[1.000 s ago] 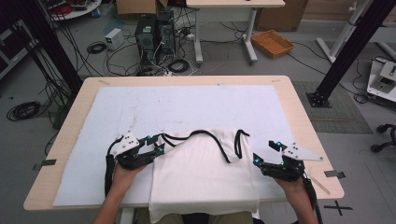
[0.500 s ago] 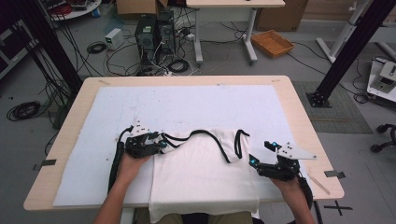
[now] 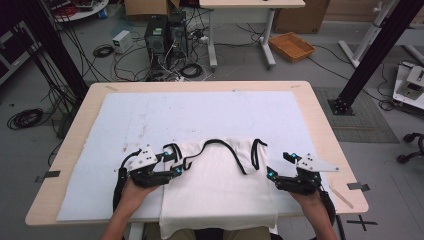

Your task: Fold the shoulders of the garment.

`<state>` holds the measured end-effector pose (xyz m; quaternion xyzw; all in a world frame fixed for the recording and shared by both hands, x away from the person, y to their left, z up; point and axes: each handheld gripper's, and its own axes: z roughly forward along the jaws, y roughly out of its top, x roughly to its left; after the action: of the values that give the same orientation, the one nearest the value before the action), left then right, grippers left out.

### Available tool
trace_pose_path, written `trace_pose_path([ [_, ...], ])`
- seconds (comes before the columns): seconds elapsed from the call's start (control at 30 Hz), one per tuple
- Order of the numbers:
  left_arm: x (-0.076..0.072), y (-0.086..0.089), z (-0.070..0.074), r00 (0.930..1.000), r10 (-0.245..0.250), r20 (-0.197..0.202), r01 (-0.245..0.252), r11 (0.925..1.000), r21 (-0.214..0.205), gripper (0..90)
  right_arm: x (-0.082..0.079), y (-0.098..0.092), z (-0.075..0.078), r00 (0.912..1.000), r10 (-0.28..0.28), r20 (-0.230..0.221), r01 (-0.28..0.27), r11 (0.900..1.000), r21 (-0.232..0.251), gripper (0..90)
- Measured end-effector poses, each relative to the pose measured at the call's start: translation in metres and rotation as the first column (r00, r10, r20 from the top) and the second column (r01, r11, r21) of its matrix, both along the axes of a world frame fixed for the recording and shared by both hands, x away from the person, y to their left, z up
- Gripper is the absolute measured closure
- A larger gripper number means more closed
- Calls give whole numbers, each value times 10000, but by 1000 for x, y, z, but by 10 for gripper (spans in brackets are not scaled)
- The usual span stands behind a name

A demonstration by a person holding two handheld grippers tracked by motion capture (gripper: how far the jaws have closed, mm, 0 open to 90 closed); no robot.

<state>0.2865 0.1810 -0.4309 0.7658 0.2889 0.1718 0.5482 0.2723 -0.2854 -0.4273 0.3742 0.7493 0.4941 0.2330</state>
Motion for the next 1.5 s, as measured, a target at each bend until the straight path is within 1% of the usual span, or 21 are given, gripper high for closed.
trace_pose_path([
  [0.1,-8,2,-4,10000,33,85,-34,9998,185,426,-1,7,3,9997,218,52,-217,9995,-248,200],
  [0.2,-10,-6,-7,9996,-291,-20,292,9978,599,425,-1,15,4,9980,612,136,-600,9954,-752,208],
  [0.23,-10,-9,-8,9991,-427,-40,429,9962,757,422,0,19,3,9964,838,117,-822,9917,-987,270],
  [0.27,-9,-15,-10,9975,-690,-126,699,9928,978,413,2,22,3,9940,1094,40,-1082,9871,-1181,346],
  [0.37,-8,-29,-14,9917,-1225,-385,1273,9771,1702,405,7,39,-3,9812,1917,-201,-1920,9633,-1875,431],
  [0.43,-5,-34,-16,9935,-1038,-474,1114,9724,2049,419,11,49,-6,9727,2309,-254,-2303,9446,-2339,502],
  [0.57,0,-42,-19,9953,-647,-724,830,9537,2892,695,26,66,-15,9675,2511,-316,-2472,9108,-3306,653],
  [0.63,1,-40,-19,9958,-460,-785,666,9565,2841,838,31,69,-19,9685,2440,-498,-2442,8918,-3808,822],
  [0.67,0,-38,-18,9964,-422,-742,613,9587,2777,852,31,69,-20,9710,2327,-551,-2356,8913,-3873,843],
  [0.8,-5,-18,-11,9978,-278,-596,374,9853,1668,855,21,57,-14,9721,2315,-386,-2321,9239,-3041,866],
  [0.93,-12,-2,-8,9989,-61,-462,104,9954,952,853,5,46,-3,9770,2129,-84,-2089,9490,-2362,866],
  [1.0,-15,2,-8,9987,-78,-503,120,9963,850,851,-4,43,2,9798,1999,9,-1945,9545,-2261,866],
  [1.1,-19,1,-10,9972,-321,-681,373,9965,754,839,-7,37,0,9819,1894,-106,-1863,9527,-2402,864],
  [1.17,-20,1,-11,9962,-415,-765,473,9960,759,776,-8,36,-2,9818,1888,-224,-1885,9518,-2420,858],
  [1.2,-19,0,-11,9955,-353,-876,392,9983,428,776,-7,34,-5,9799,1969,-334,-1992,9515,-2347,819],
  [1.23,-18,0,-10,9947,-208,-1005,226,9996,169,562,-5,31,-10,9680,2370,-822,-2476,9554,-1609,580],
  [1.27,-17,2,-9,9937,-40,-1123,28,9999,-115,470,-5,30,-11,9690,2299,-906,-2406,9614,-1336,519],
  [1.3,-16,4,-8,9931,225,-1149,-288,9982,-532,401,-5,29,-11,9743,2061,-903,-2160,9692,-1183,471],
  [1.37,-16,9,-5,9943,682,-814,-757,9928,-928,332,-5,23,-8,9870,1497,-584,-1554,9815,-1117,384],
  [1.43,-15,12,-4,9919,1128,-585,-1183,9877,-1024,282,-3,17,-5,9976,669,-165,-684,9908,-1170,293],
  [1.5,-15,16,-4,9876,1528,-348,-1556,9826,-1016,273,-1,12,-4,9999,157,-12,-157,9927,-1199,254],
])
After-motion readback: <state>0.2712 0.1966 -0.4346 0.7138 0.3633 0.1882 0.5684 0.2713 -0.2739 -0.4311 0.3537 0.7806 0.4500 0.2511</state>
